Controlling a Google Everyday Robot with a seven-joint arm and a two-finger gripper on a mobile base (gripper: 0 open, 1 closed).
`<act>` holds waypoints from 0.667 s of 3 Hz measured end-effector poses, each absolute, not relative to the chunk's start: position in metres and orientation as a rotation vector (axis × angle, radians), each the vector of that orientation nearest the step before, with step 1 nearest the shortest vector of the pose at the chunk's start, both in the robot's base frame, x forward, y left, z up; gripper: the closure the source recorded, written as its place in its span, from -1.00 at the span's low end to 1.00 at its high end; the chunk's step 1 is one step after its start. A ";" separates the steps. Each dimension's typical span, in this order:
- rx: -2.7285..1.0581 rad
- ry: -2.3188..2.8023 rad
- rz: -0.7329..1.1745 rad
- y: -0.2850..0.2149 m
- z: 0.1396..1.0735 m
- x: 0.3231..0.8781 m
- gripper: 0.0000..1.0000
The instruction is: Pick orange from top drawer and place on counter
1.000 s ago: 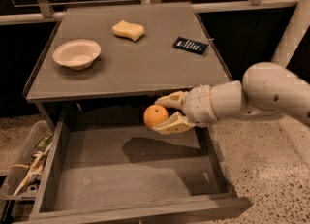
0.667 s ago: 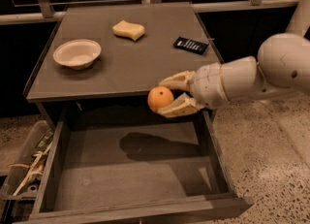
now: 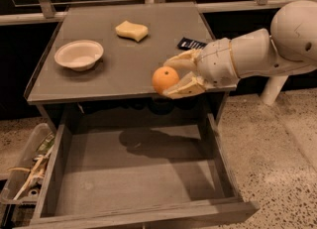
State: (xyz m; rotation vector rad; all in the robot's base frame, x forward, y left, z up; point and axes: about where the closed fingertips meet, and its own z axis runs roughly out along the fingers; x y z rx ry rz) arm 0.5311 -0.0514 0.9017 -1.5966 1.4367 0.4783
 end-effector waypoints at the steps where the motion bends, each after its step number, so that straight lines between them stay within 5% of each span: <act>1: -1.558 1.451 0.462 -0.049 0.903 0.541 1.00; 2: -1.494 1.484 0.410 -0.051 0.913 0.575 1.00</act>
Offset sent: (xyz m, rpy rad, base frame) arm 0.0931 -0.0064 0.0289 0.0375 -0.0526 -0.2119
